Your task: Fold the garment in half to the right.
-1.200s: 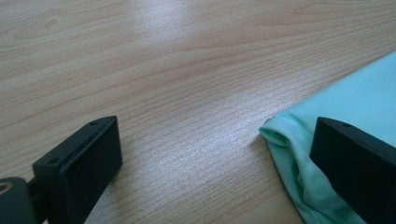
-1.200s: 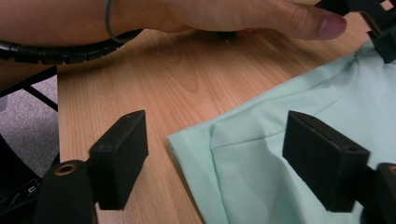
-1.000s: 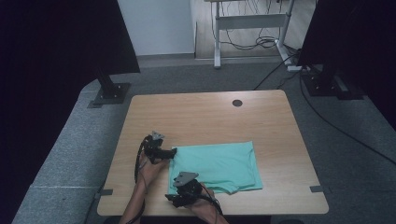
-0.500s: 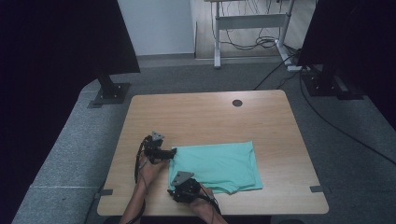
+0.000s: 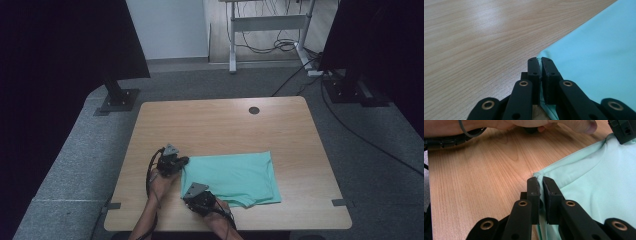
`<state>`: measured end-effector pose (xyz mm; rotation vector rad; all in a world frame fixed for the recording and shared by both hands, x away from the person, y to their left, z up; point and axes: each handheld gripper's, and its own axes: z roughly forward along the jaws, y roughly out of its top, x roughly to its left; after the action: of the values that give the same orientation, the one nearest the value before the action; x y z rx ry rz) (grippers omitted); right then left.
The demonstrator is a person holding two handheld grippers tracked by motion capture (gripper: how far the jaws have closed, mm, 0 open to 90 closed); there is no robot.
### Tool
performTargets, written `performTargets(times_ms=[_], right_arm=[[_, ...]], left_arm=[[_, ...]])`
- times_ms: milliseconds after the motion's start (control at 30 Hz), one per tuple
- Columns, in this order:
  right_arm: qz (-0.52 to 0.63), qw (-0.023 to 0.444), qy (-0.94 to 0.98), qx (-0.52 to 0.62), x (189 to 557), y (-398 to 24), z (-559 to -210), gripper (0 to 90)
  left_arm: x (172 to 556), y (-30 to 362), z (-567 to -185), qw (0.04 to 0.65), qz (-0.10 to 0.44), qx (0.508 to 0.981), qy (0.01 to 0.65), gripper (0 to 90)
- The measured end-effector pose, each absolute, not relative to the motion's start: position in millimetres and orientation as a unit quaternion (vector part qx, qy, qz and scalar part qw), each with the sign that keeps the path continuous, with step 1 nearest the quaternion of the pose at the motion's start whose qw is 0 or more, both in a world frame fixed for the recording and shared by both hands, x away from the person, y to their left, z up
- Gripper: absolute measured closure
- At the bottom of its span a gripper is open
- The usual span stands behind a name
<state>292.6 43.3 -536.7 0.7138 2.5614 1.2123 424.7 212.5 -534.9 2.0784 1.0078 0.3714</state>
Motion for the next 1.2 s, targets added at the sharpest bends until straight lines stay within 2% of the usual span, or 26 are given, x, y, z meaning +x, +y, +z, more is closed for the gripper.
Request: performTargets(times_ms=[600, 1200], right_arm=[[0.438, 0.102, 0.863, 0.23, 292, 34, -525, 84.0], [0.439, 0.106, 0.861, 0.233, 293, 3, -516, 84.0]], left_arm=[[418, 202, -520, 0.375, 0.172, 0.828, 0.378, 86.9], [422, 174, -510, 0.374, 0.182, 0.838, 0.352, 86.8]])
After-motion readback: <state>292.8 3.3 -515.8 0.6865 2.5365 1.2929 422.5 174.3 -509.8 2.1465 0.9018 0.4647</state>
